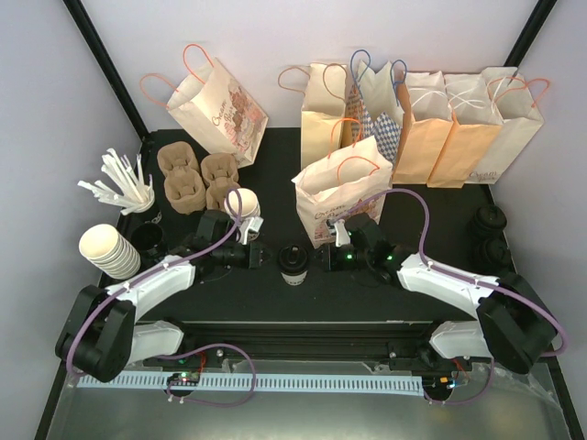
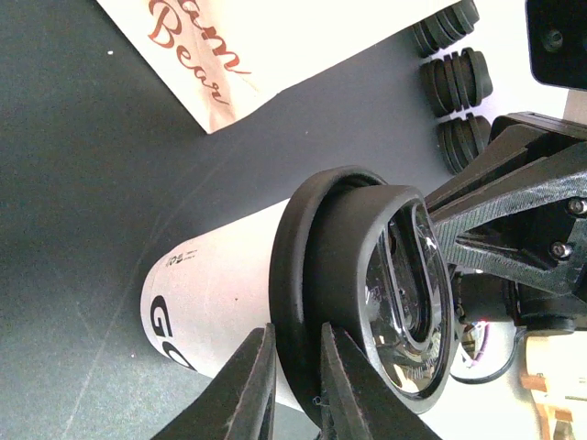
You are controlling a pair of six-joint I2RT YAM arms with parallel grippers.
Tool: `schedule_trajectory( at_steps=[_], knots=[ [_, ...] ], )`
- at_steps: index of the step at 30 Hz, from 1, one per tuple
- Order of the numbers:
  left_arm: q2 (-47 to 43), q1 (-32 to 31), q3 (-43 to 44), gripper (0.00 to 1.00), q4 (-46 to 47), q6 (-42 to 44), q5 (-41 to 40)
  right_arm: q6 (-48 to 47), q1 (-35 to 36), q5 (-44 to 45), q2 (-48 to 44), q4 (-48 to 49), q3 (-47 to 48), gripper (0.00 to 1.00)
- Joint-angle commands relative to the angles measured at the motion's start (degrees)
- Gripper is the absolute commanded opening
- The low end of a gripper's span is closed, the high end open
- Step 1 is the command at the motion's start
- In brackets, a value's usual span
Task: Pack the takeout coffee
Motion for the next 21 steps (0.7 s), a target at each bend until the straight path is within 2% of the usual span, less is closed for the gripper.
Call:
schedule_trajectory(
  at_steps=[1,7,15,18,21],
  knots=[
    [5.4,-4.7,-3.9,0.17,-1.9,-0.4,-6.2,-1.1,2.1,1.4,5.0,-2.6,-3.1,0.08],
    [3.9,-4.7,-2.0,0.17,-3.1,-0.8,-7.0,-1.9,2.1,5.3,-0.1,-6.4,-1.4,0.08],
    [2.8,-5.4,0.7,0.24,-1.9,-2.8,-4.6,-4.0,2.1,11.9,-4.6,-14.1,2.6,0.11],
    [3.1,-5.8,1.3,0.29,-1.7,-2.9,-4.5,-4.5,2.0,12.0,-5.2,-15.0,3.2,0.12],
    [2.2,-5.8,2.1,0.36,-3.0,-2.6,-6.2,-5.1,2.1,12.7,-6.3,-16.2,3.8,0.19]
  ],
)
